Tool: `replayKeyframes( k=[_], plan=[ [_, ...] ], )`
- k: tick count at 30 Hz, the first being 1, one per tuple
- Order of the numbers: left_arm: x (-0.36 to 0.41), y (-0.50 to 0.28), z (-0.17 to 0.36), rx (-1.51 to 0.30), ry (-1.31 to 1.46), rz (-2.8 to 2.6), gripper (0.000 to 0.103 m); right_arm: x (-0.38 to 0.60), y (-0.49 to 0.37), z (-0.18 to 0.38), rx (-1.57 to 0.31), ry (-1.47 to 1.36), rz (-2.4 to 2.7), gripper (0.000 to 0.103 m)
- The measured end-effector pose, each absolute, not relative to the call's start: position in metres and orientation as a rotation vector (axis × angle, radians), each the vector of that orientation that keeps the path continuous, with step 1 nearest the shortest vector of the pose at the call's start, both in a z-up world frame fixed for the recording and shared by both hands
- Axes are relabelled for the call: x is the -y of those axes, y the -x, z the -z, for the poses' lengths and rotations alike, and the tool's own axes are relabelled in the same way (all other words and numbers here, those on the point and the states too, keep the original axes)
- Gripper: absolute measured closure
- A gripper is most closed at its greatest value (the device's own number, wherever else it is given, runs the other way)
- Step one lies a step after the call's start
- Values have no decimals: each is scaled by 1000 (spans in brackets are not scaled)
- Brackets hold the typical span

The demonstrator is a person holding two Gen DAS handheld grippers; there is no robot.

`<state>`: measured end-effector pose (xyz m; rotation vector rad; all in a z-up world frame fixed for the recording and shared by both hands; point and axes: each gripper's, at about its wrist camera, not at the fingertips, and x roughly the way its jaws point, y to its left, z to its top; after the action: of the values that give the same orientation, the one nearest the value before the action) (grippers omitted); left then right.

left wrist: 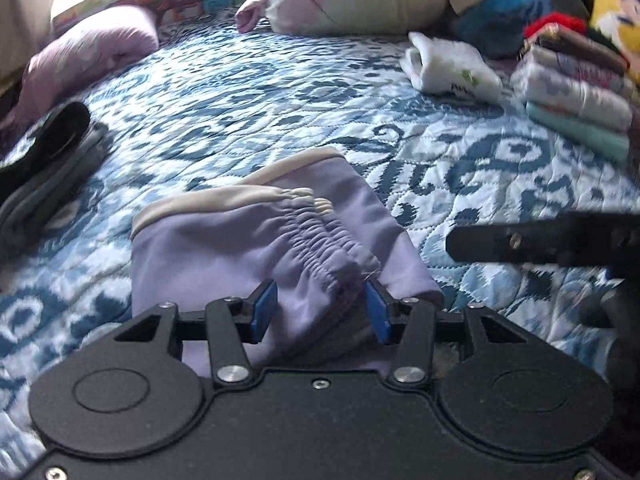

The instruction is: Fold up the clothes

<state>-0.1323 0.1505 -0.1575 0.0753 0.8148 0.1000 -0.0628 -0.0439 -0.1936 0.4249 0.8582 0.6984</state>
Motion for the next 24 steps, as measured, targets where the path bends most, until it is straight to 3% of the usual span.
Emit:
replayKeyframes(
  k=[9,10,13,14,16,24],
  plan=[
    [-146,125,164,-820,-97,-124,67,40,62,199,-861,-436,-717,0],
    [-145,125,163,-816,-105,-122,77,40,62,199,-861,-438,-718,0],
    [-144,127,157,-813,-74,-110,80,41,63,201,-855,-445,-719,0],
    [-146,129,155,-802,-64,-113,91,41,63,202,-855,-446,-718,0],
    [-153,135,150,-777,-44,-120,94,42,64,203,-852,-449,-718,0],
    [-212,180,109,-660,160,-202,95,42,67,202,-836,-436,-717,0]
  ],
)
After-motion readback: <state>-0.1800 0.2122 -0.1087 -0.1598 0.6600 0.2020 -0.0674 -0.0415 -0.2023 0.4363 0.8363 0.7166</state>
